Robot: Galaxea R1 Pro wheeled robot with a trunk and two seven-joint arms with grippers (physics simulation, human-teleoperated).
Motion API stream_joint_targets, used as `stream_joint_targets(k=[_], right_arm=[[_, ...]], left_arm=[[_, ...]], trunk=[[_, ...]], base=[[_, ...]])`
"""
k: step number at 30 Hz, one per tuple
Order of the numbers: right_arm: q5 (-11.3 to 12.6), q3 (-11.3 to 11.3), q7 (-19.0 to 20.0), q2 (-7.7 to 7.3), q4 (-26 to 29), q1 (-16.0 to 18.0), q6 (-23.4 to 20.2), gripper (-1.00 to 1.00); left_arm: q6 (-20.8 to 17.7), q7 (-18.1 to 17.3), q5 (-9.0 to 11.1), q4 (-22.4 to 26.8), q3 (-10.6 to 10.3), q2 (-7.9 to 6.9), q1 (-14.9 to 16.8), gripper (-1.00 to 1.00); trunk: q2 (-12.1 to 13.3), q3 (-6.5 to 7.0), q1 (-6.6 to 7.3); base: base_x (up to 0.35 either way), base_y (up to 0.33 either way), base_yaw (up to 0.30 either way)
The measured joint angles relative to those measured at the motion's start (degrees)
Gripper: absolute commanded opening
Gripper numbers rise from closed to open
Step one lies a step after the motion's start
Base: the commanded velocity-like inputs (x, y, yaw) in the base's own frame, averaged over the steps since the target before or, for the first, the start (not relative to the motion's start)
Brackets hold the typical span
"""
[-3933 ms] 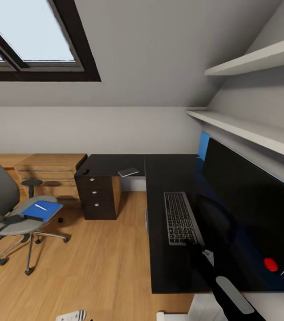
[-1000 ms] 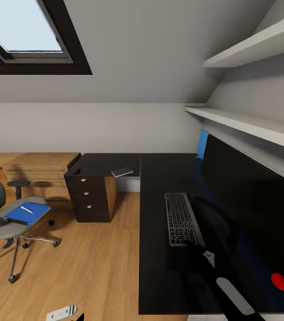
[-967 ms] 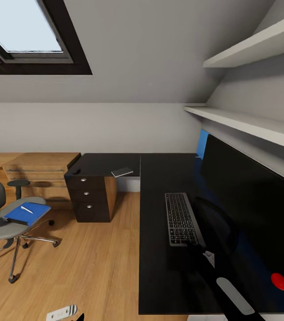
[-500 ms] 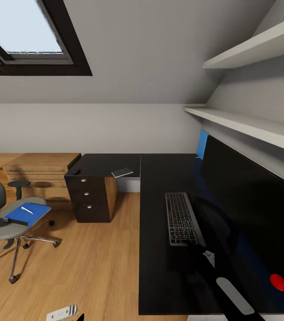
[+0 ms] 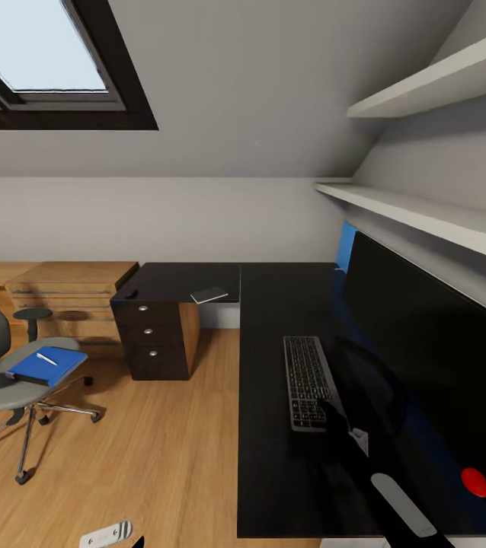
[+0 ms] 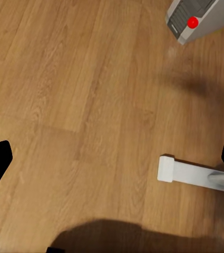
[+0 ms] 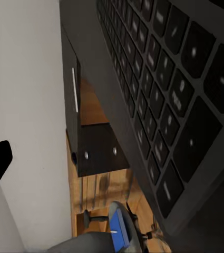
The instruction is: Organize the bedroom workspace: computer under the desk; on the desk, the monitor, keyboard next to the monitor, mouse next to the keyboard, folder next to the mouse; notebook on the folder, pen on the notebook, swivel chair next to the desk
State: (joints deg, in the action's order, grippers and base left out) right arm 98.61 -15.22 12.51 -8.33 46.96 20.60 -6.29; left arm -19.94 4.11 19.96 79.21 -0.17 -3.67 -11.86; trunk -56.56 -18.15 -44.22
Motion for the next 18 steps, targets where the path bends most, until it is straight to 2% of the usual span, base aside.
stream_joint_targets(k=[3, 6, 18], right_arm=[[0.01, -0.03, 0.02, 0.03, 0.0, 0.0, 0.0, 1.0], [0.0, 0.0, 0.02, 0.04, 0.0, 0.0, 0.0, 1.0], [-0.19, -0.31, -0.1, 0.24, -0.07, 0.0, 0.07, 1.0]], left_arm=[[0.01, -0.01, 0.0, -0.02, 0.01, 0.0, 0.0, 1.0], [0.05, -0.01, -0.06, -0.05, -0.04, 0.0, 0.0, 1.0], [0.03, 0.09, -0.02, -0.04, 0.11, -0.07, 0.0, 1.0]], trunk=[[0.0, 0.0, 0.0], [0.0, 0.0, -0.03], [0.01, 0.0, -0.03]], base=[[-0.043, 0.0, 0.0], [-0.227, 0.0, 0.0], [-0.32, 0.0, 0.0]])
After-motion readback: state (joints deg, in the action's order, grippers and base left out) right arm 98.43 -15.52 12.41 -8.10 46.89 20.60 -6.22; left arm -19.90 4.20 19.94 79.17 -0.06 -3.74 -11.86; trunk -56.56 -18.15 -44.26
